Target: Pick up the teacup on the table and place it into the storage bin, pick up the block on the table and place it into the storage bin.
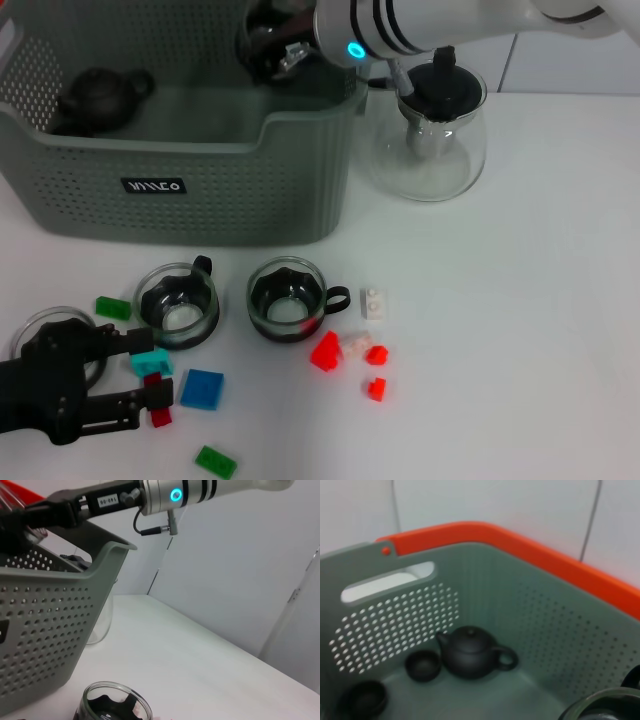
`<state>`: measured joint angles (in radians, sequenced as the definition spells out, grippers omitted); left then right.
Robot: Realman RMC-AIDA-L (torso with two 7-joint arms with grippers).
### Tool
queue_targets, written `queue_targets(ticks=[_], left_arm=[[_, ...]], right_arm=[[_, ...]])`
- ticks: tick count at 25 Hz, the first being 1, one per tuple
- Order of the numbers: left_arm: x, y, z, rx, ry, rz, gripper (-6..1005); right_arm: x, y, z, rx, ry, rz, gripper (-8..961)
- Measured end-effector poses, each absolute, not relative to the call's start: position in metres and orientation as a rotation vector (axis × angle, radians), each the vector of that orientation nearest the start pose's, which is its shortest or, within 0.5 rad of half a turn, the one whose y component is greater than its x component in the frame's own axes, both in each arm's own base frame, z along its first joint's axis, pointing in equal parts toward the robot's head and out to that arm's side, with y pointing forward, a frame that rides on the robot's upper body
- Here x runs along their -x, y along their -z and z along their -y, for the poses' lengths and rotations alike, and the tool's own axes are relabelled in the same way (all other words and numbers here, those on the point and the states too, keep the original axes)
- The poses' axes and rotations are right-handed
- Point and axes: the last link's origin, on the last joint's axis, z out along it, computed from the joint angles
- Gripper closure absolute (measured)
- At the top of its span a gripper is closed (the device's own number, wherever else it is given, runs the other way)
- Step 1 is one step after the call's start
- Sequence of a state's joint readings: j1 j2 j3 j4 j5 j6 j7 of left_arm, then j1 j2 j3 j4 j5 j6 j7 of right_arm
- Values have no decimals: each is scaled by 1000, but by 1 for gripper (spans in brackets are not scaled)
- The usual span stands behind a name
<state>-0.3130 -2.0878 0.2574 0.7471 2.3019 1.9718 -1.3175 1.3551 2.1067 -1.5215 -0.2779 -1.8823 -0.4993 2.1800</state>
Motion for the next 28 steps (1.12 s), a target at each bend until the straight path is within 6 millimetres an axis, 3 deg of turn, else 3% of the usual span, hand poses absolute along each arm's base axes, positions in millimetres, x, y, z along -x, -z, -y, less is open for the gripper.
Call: queue_targets(ticks=[23, 25, 28], left_arm=[[328, -40, -217, 2665, 834, 879, 194], [328, -40, -217, 2665, 833, 879, 194], [329, -41, -217, 2664, 833, 882, 195]], right_arm=[[-24, 114, -471, 2558, -161, -578, 888], [-20, 107, -473, 2547, -234, -595, 719], [-18, 84, -476, 2486, -435, -599, 570]])
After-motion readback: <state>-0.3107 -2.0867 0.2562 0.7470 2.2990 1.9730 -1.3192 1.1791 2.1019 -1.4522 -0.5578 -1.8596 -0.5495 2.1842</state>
